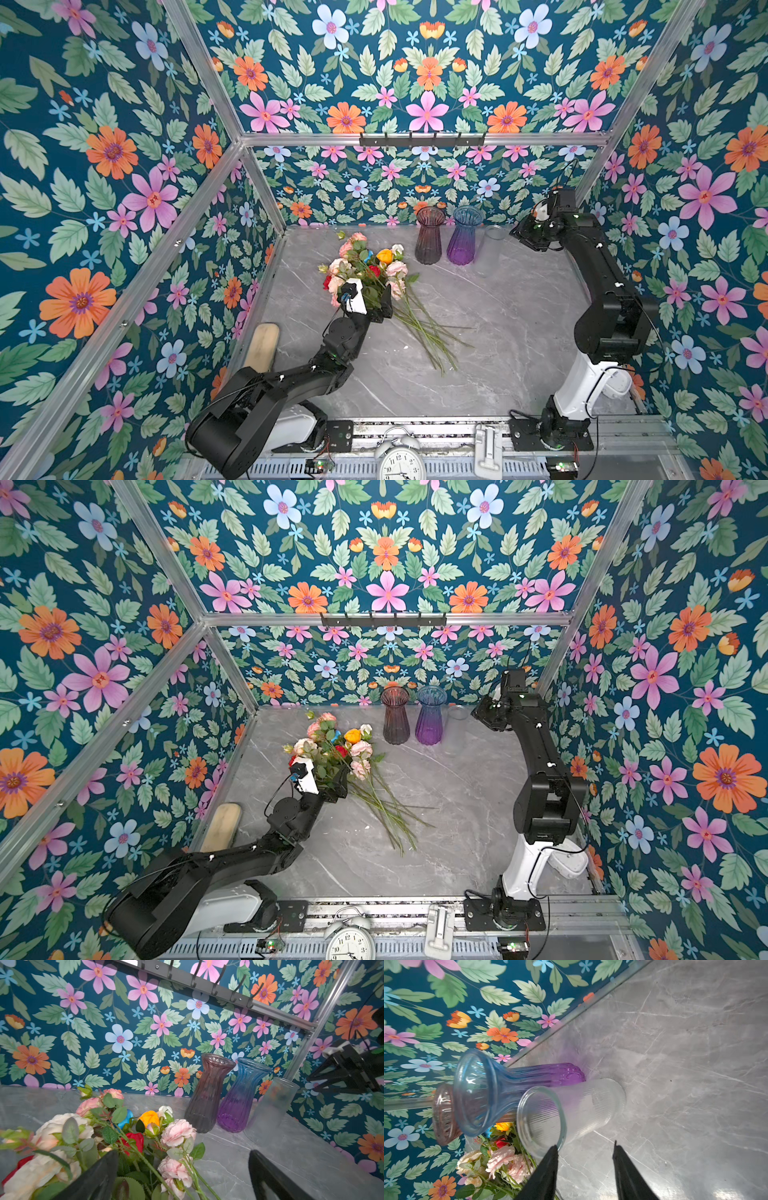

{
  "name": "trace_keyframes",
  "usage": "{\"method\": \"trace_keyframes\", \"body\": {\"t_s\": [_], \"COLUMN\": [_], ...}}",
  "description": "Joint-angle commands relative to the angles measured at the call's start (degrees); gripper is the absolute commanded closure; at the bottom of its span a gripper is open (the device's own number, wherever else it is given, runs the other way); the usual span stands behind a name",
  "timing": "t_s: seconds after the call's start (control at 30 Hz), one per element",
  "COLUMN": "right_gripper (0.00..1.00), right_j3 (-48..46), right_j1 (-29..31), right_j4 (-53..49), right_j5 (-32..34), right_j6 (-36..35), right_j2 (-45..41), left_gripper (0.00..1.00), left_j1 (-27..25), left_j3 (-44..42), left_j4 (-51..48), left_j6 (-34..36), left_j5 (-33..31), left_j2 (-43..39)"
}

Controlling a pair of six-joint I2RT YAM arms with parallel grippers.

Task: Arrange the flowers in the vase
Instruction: 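Reach the right gripper to the clear ribbed vase lying on the table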

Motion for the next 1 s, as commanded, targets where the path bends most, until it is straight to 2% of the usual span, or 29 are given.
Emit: {"method": "trace_keyframes", "body": {"t_s": [0.0,0.1,0.27,0.47,0.6,0.77,0.97], "right_gripper": [0.54,0.52,0.52,0.54,0.56,0.62,0.67], "right_j3": [2.5,4.2,5.4,10.7,16.2,23.2,18.6], "right_j1": [1.1,2.1,3.7,4.6,4.7,4.9,5.2], "right_j4": [-5.2,-5.1,-5.0,-9.3,-13.1,-18.3,-16.8], "right_j5": [0.5,0.9,3.8,8.6,11.7,12.3,14.4], "right_j6": [-2.1,-2.7,-2.5,-3.3,-5.1,-6.6,-6.9], "right_j2": [2.0,2.9,3.0,7.2,10.7,14.8,12.0], "left_gripper": [0.00,0.00,0.00,0.01,0.01,0.00,0.00], "left_j1": [0.2,0.3,0.3,0.3,0.3,0.3,0.3], "left_j3": [1.7,3.6,2.2,3.0,3.0,3.0,3.2], "left_j4": [-4.5,-9.2,-8.7,-10.6,-11.6,-11.6,-11.7], "left_j6": [-0.5,-0.4,0.0,0.5,0.8,-0.5,-0.6], "left_j5": [-0.4,0.8,-0.1,-0.4,-0.8,-2.8,-2.8], "left_j2": [-1.0,-1.6,-3.9,-5.1,-5.9,-5.7,-5.5]}}
